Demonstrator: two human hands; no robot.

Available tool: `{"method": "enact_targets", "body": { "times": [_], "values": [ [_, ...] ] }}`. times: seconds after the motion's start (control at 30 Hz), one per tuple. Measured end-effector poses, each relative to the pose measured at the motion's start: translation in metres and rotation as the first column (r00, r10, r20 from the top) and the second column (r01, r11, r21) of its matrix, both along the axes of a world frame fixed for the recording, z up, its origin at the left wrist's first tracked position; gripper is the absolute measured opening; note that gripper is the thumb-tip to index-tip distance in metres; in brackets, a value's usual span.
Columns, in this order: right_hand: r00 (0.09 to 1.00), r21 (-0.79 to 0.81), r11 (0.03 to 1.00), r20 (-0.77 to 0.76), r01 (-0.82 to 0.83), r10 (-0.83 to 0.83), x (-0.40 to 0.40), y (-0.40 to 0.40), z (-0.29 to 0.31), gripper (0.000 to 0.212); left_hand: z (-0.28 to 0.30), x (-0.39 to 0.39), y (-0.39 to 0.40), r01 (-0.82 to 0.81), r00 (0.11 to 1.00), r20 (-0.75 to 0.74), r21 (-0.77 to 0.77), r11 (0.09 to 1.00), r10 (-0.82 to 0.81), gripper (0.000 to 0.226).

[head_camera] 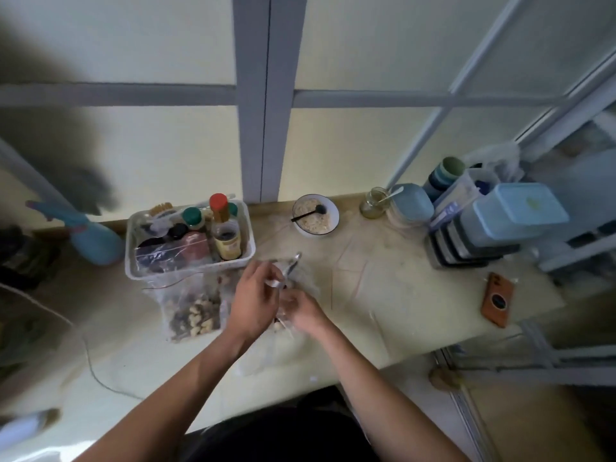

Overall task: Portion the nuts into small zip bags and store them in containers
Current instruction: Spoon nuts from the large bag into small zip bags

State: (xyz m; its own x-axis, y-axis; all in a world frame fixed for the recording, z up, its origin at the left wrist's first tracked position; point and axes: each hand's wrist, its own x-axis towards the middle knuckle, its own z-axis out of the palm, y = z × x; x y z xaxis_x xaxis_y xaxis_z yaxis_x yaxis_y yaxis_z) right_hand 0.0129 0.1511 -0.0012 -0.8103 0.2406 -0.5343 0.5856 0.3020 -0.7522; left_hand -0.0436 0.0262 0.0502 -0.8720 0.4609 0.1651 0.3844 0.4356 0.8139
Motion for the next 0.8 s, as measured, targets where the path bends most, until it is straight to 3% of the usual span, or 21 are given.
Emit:
{"method": "enact_targets", "body": {
  "times": [0.03, 0.13, 0.2, 0.33, 0.43, 0.57, 0.7, 0.8],
  "values": [
    [1.000, -0.011, 1.000, -0.005, -0.012, 0.012, 0.004, 0.008, 0.004, 0.013, -0.002, 0.009, 0.009, 0.037, 0.999, 0.038, -0.001, 0.999, -0.037, 0.030],
    [1.000, 0.155, 0.988, -0.016, -0.015, 0.017, 0.017, 0.035, 0.004, 0.022, -0.013, 0.035, 0.032, 0.164, 0.986, 0.050, -0.093, 0.982, -0.160, 0.028],
    [0.996, 0.145, 0.986, -0.048, 0.084, -0.078, 0.025, 0.054, -0.001, 0.020, -0.022, 0.050, 0.045, 0.214, 0.976, 0.062, -0.165, 0.963, -0.207, 0.030],
    [0.981, 0.274, 0.942, -0.046, 0.193, -0.188, 0.047, 0.107, -0.010, 0.025, -0.043, 0.068, 0.066, 0.240, 0.968, 0.170, -0.397, 0.886, -0.186, 0.024],
    [0.979, 0.405, 0.895, 0.001, 0.186, -0.204, 0.070, 0.157, -0.030, 0.023, -0.047, 0.074, 0.081, 0.232, 0.962, 0.239, -0.460, 0.857, -0.132, 0.024],
    [0.983, 0.653, 0.757, 0.163, -0.041, -0.088, 0.101, 0.206, -0.065, 0.030, -0.051, 0.083, 0.103, 0.246, 0.950, 0.292, -0.493, 0.835, -0.109, 0.019],
    [0.996, 0.742, 0.664, 0.064, -0.093, 0.068, 0.124, 0.232, -0.089, 0.043, -0.058, 0.095, 0.118, 0.216, 0.928, 0.372, -0.526, 0.822, -0.007, 0.019],
    [0.991, 0.771, 0.632, -0.004, -0.082, 0.134, 0.120, 0.241, -0.091, 0.023, -0.060, 0.103, 0.125, 0.188, 0.917, 0.394, -0.546, 0.817, 0.052, 0.021]
  ]
}}
